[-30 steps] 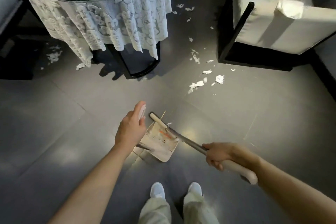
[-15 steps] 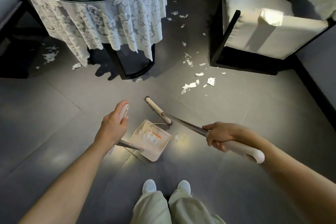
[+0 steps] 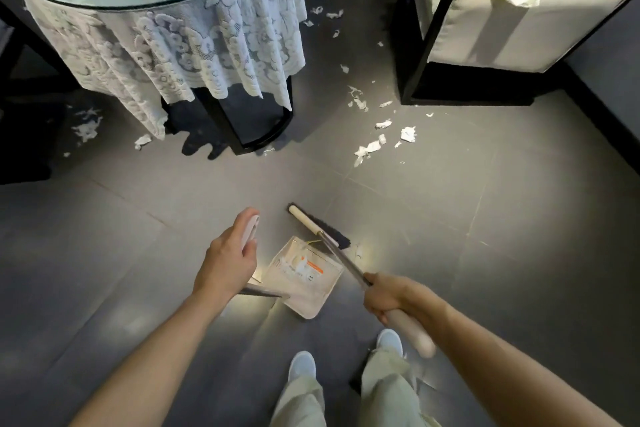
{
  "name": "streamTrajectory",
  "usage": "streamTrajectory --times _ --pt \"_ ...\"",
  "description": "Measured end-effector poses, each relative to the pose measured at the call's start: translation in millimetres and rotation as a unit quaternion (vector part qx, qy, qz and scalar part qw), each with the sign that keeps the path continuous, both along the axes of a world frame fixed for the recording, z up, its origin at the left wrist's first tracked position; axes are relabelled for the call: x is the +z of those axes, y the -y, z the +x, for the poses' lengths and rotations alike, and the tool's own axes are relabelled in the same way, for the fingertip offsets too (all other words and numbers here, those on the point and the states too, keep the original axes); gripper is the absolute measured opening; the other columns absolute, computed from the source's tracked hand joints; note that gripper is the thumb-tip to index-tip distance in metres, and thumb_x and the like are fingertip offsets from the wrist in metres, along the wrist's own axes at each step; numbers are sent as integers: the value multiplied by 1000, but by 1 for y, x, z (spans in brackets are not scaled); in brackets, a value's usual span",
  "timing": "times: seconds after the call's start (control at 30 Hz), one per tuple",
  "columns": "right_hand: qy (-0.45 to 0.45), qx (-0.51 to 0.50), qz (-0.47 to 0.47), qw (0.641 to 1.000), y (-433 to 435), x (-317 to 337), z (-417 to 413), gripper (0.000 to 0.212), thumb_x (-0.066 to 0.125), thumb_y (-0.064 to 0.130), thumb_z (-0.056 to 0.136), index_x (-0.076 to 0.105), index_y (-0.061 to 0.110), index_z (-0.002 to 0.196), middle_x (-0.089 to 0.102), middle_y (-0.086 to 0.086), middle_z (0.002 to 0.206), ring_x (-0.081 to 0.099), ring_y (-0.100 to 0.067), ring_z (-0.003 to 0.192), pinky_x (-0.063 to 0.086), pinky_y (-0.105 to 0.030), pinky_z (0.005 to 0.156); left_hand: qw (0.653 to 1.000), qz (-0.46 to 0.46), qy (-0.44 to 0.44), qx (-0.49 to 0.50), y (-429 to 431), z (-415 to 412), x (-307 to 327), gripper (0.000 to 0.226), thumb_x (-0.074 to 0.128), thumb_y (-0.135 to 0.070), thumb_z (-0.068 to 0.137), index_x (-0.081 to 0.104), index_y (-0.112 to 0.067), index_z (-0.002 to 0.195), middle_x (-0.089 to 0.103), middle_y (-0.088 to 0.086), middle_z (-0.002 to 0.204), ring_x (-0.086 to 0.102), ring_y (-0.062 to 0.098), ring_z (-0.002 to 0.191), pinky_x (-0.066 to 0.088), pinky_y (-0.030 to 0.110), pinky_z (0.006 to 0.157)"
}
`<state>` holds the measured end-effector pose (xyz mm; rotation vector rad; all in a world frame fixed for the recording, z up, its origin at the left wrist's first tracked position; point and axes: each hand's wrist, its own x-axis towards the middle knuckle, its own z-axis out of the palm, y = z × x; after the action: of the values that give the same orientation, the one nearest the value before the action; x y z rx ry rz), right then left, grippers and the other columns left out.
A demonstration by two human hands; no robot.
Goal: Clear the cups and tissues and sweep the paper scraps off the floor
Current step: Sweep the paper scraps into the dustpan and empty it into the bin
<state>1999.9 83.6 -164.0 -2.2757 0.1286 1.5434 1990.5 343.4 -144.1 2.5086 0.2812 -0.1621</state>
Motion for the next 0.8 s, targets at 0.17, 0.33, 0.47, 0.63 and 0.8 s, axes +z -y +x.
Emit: streamTrajectory --times 0.17,0.33,0.47,0.63,0.8 --pt "-95 -115 91 985 -15 23 -25 57 41 0 79 41 -1 136 47 -2 48 45 -13 41 41 -22 41 999 -15 10 -33 8 4 -1 44 47 -13 94 37 -32 132 51 7 93 49 28 81 37 35 67" --pt "-35 -128 97 986 2 57 -44 60 48 5 73 45 2 133 53 -2 46 47 -13 37 45 -26 49 998 -37 12 -41 -9 -12 3 41 47 -13 94 38 -33 129 51 7 85 50 30 76 38 36 66" --pt "8 -161 76 984 15 61 -58 57 49 1 78 44 5 135 52 -3 43 46 -14 33 44 -25 48 998 -34 6 -45 -19 -36 7 39 47 -16 96 36 -34 128 52 8 90 50 26 76 38 36 64" --pt "54 -178 37 982 37 49 -69 46 50 1 78 51 7 124 54 -6 46 50 -18 37 48 -31 56 999 -17 30 -27 -32 -76 17 40 51 -15 94 38 -35 127 56 10 94 51 31 79 39 37 68" --pt "57 -261 29 963 50 25 -85 43 45 -7 82 49 3 124 47 -10 52 42 -16 29 41 -22 39 998 7 56 -11 -63 -116 19 43 54 -16 92 36 -43 121 61 11 96 53 29 73 40 36 65"
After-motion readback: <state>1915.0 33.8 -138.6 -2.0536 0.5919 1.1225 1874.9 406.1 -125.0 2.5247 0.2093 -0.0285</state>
